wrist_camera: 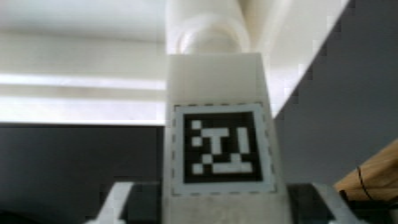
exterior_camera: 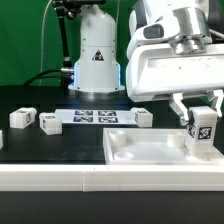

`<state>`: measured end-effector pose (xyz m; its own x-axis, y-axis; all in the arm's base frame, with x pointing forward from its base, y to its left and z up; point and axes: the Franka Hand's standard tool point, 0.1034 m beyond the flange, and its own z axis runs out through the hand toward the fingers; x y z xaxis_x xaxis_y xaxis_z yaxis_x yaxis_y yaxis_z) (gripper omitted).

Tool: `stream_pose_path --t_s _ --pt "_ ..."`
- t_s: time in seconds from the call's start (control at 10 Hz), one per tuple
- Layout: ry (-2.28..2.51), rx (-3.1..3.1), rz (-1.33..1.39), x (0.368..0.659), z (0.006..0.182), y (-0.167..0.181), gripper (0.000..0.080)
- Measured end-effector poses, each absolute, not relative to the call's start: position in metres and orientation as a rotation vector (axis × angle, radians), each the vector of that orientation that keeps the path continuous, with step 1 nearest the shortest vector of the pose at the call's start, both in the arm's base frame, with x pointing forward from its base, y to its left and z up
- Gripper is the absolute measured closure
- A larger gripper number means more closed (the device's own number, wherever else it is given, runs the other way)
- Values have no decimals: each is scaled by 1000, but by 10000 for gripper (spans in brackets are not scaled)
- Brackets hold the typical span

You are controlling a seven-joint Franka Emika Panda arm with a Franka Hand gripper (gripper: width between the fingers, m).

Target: Assemble one leg

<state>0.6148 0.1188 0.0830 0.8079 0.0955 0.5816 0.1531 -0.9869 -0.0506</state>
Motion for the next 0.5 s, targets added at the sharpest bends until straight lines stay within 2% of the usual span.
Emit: stream_pose_path --t_s 0.5 --pt "-241 -2903 -917 614 83 120 506"
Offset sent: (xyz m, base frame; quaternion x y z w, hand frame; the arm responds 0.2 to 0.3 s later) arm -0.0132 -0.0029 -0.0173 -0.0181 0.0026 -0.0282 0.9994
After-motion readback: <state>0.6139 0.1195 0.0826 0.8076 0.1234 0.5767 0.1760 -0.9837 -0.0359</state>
